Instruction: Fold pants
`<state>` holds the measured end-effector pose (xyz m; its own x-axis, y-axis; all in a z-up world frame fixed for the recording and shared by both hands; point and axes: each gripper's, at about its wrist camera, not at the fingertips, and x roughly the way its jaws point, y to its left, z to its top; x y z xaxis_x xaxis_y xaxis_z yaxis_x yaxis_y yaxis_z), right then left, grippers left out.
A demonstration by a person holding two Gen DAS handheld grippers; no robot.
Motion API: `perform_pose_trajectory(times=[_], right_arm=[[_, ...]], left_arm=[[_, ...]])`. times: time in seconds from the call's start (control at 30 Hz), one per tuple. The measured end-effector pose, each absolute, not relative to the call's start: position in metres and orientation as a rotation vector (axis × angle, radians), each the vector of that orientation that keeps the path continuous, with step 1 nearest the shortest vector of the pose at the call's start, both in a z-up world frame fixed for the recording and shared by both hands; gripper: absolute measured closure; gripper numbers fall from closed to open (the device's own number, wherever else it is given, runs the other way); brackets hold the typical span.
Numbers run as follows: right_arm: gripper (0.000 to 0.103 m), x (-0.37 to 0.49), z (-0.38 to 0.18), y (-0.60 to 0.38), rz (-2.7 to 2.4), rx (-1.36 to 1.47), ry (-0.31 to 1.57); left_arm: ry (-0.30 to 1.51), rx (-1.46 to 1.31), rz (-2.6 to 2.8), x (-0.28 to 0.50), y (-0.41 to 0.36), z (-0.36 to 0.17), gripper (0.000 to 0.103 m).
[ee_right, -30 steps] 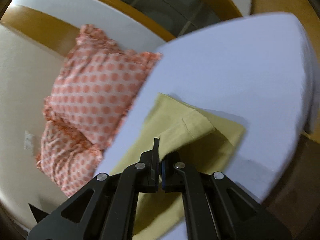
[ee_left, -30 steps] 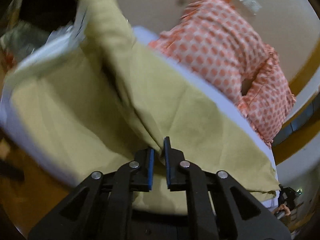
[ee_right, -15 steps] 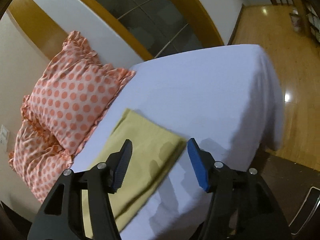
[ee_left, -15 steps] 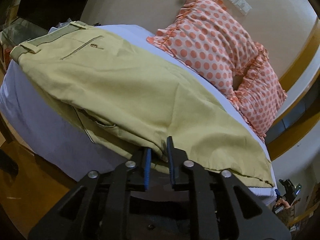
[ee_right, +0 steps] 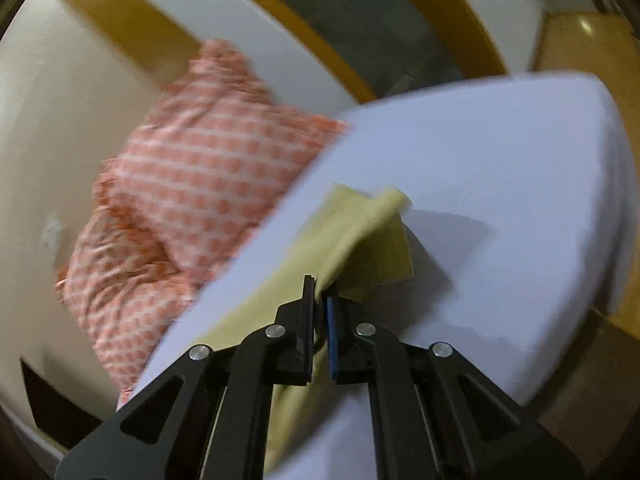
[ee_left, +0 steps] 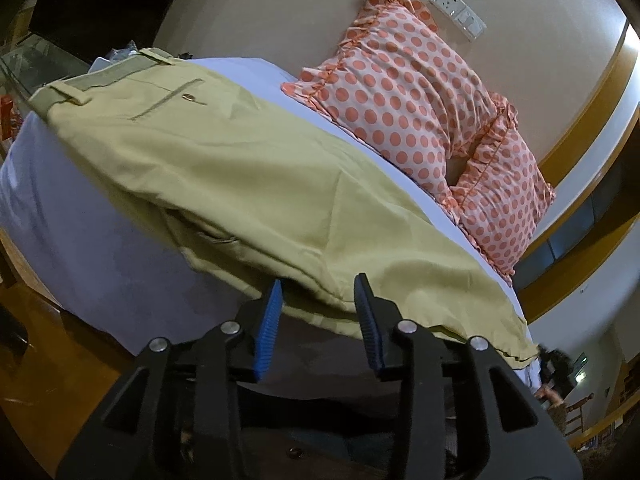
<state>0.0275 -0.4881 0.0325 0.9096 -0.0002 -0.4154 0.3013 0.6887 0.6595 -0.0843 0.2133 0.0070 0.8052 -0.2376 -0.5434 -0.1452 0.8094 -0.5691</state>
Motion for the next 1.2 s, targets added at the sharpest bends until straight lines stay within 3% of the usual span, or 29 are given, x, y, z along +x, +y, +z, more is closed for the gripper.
perform_pose_trajectory(times=[0.23, 0.37, 0.43, 0.5, 0.53, 0.57, 0.63, 1.0, 1.2], right_arm=[[0.097, 0.075, 0.119, -0.312, 0.423, 0.539, 0.367], [0.097, 0.085, 0.099, -0.185, 0.734, 0.385, 0.523], [0.097, 0.085, 0.067, -0.117, 0.831, 0.203, 0.717], [0.089, 0.079, 0.046, -0.088, 0.837, 0.098, 0.829], [0.082, 0.077, 0.043, -0.087, 0.835, 0.089, 0.841], [0.060, 0.074, 0.042, -0.092, 0.829, 0.102, 0.834], [0.026, 0.075, 0.050, -0.115, 0.777, 0.179, 0.782], [0.024, 0.093, 0.042, -0.160, 0.593, 0.285, 0.809], [0.022, 0.096, 0.032, -0.152, 0.597, 0.282, 0.816]], left_arm=[[0.599, -0.622, -0.013, -0.099, 0.217, 0.010, 0.053], [0.582, -0.592, -0.010, -0.106, 0.213, 0.011, 0.044], [0.582, -0.587, -0.035, -0.108, 0.212, 0.010, 0.042], [0.585, -0.565, -0.061, -0.111, 0.210, 0.009, 0.038], [0.586, -0.548, -0.070, -0.112, 0.209, 0.008, 0.035], [0.588, -0.528, -0.076, -0.113, 0.207, 0.007, 0.032], [0.604, -0.493, -0.091, -0.111, 0.203, 0.001, 0.029], [0.614, -0.591, -0.078, -0.077, 0.211, -0.011, 0.025], [0.503, -0.676, -0.035, -0.081, 0.234, 0.008, 0.025]])
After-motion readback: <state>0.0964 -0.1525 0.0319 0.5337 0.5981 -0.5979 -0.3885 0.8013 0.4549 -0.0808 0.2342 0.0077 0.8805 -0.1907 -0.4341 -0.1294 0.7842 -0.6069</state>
